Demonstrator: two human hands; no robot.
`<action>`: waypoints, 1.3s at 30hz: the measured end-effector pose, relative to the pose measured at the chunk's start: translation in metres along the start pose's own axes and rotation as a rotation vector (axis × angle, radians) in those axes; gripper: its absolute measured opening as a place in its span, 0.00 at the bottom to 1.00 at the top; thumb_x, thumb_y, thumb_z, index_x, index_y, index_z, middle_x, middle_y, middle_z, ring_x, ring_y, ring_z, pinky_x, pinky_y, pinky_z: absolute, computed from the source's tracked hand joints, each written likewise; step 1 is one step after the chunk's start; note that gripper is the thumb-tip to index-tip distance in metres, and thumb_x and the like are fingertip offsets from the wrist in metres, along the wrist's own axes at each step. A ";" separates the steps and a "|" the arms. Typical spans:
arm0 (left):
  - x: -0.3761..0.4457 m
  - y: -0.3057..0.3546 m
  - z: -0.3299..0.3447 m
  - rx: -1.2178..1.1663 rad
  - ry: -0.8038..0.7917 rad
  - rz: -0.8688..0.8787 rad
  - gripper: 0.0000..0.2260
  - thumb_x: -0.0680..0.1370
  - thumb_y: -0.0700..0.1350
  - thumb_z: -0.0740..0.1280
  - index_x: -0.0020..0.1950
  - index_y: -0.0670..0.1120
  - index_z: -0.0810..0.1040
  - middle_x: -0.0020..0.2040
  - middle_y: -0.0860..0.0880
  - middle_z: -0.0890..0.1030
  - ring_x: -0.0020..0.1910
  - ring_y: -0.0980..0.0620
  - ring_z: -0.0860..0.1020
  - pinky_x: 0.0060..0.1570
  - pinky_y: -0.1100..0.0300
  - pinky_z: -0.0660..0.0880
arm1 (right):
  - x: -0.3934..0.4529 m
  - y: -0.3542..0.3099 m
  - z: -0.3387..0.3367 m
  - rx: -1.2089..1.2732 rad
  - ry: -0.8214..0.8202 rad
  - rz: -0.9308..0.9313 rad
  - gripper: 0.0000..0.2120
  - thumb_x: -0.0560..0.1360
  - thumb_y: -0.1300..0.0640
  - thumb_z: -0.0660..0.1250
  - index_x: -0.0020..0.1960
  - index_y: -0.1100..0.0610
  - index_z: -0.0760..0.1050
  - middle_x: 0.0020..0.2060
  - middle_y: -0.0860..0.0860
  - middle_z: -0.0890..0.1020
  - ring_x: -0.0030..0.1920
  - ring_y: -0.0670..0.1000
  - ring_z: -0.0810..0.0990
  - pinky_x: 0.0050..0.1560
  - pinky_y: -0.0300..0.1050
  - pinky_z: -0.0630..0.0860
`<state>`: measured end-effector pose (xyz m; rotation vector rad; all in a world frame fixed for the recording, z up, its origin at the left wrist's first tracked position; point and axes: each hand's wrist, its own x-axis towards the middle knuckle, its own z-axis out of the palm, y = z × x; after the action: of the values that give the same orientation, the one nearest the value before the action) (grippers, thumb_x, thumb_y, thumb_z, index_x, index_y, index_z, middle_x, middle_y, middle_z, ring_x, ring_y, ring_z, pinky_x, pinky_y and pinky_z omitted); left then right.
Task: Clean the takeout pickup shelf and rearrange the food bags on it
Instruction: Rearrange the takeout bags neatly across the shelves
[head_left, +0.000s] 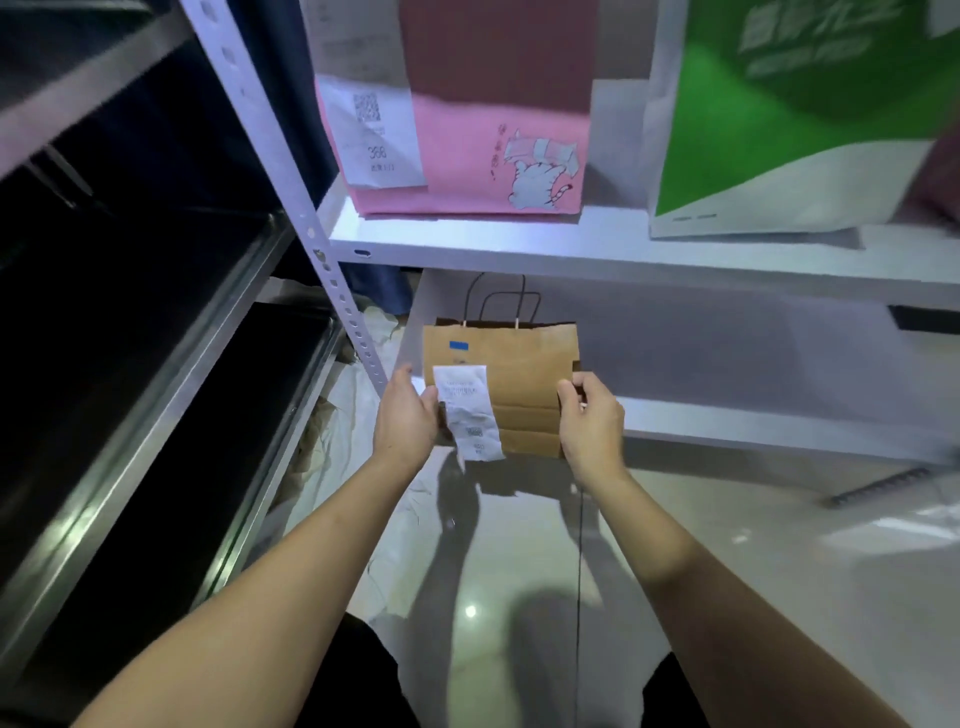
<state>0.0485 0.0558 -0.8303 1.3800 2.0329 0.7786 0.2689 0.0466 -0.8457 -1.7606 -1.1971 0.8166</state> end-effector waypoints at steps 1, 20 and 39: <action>-0.009 0.009 -0.009 0.008 -0.016 -0.011 0.17 0.84 0.45 0.61 0.73 0.44 0.69 0.63 0.44 0.79 0.60 0.43 0.78 0.51 0.54 0.72 | -0.011 -0.008 -0.012 -0.011 -0.003 0.013 0.08 0.84 0.53 0.62 0.50 0.55 0.78 0.44 0.50 0.81 0.44 0.49 0.77 0.46 0.49 0.74; -0.143 0.229 -0.180 -0.068 -0.125 -0.178 0.11 0.84 0.43 0.58 0.43 0.42 0.72 0.37 0.45 0.79 0.37 0.44 0.76 0.39 0.49 0.75 | -0.127 -0.228 -0.226 0.132 0.043 0.166 0.05 0.83 0.57 0.65 0.55 0.55 0.79 0.42 0.49 0.82 0.39 0.40 0.76 0.42 0.32 0.74; -0.204 0.357 -0.131 -0.194 -0.203 -0.129 0.13 0.83 0.42 0.60 0.39 0.45 0.72 0.37 0.47 0.79 0.38 0.47 0.76 0.39 0.54 0.73 | -0.097 -0.229 -0.369 0.135 0.183 0.199 0.09 0.84 0.54 0.64 0.49 0.57 0.77 0.36 0.48 0.75 0.32 0.41 0.70 0.35 0.33 0.68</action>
<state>0.2394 -0.0482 -0.4573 1.1577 1.8179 0.7273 0.4613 -0.1020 -0.4729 -1.8181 -0.8383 0.8112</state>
